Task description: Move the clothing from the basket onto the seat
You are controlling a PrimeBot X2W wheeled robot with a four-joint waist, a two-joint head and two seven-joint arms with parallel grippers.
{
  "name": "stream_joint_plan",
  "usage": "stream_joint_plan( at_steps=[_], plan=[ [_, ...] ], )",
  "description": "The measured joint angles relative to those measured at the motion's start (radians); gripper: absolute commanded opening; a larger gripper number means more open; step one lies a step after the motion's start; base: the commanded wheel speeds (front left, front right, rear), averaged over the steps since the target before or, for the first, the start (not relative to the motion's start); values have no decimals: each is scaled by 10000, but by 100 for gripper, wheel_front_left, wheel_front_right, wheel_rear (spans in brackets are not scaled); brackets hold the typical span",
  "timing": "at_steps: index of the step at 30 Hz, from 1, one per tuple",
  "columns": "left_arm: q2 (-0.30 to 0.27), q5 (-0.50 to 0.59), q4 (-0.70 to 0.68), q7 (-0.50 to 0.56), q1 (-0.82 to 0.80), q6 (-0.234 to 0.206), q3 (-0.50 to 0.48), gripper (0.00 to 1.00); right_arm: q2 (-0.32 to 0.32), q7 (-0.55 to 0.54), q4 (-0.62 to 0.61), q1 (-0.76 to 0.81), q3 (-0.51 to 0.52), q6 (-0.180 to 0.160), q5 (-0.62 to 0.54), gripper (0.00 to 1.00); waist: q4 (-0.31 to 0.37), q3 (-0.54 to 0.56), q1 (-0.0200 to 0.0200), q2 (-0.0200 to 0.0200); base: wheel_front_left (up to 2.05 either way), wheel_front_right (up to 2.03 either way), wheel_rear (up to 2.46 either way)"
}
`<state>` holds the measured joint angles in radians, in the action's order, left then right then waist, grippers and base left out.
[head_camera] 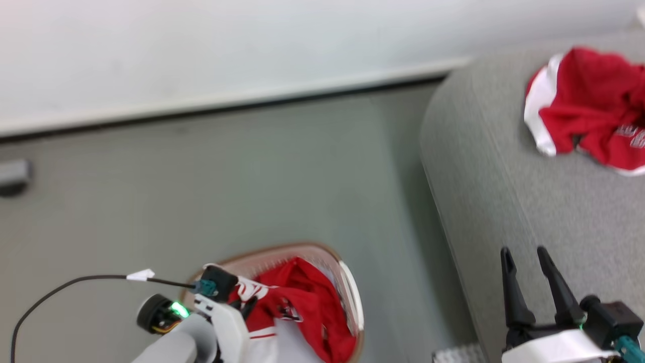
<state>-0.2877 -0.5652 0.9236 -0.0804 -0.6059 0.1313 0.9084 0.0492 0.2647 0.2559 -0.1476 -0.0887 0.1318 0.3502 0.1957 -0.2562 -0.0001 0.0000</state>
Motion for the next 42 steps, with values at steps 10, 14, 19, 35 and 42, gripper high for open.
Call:
stream_joint_plan(
  at_steps=[10,14,19,35,42],
  plan=[
    [36,-128,-1613,-90,-6,-468,-148,0,0,0,272,899,4,0,-13,100,-564,1956,-1,0,0,0,0],
    [-167,-159,-2585,92,-46,-723,-255,0,4,0,322,1200,-12,0,-13,100,-689,2483,-2,0,0,0,0],
    [-627,-169,-4082,499,-227,-1108,-430,0,2,0,362,1395,-107,0,-12,100,-760,2904,-1,0,0,0,0],
    [-2021,-100,-7557,1733,-679,-1964,-888,0,4,0,107,1461,-759,0,-305,100,-602,3342,-1,1,0,0,0],
    [-2111,-100,-8124,1948,-643,-2107,-788,0,31,2,-359,959,-1820,0,-600,100,-610,3300,0,0,0,0,0]
  ],
)
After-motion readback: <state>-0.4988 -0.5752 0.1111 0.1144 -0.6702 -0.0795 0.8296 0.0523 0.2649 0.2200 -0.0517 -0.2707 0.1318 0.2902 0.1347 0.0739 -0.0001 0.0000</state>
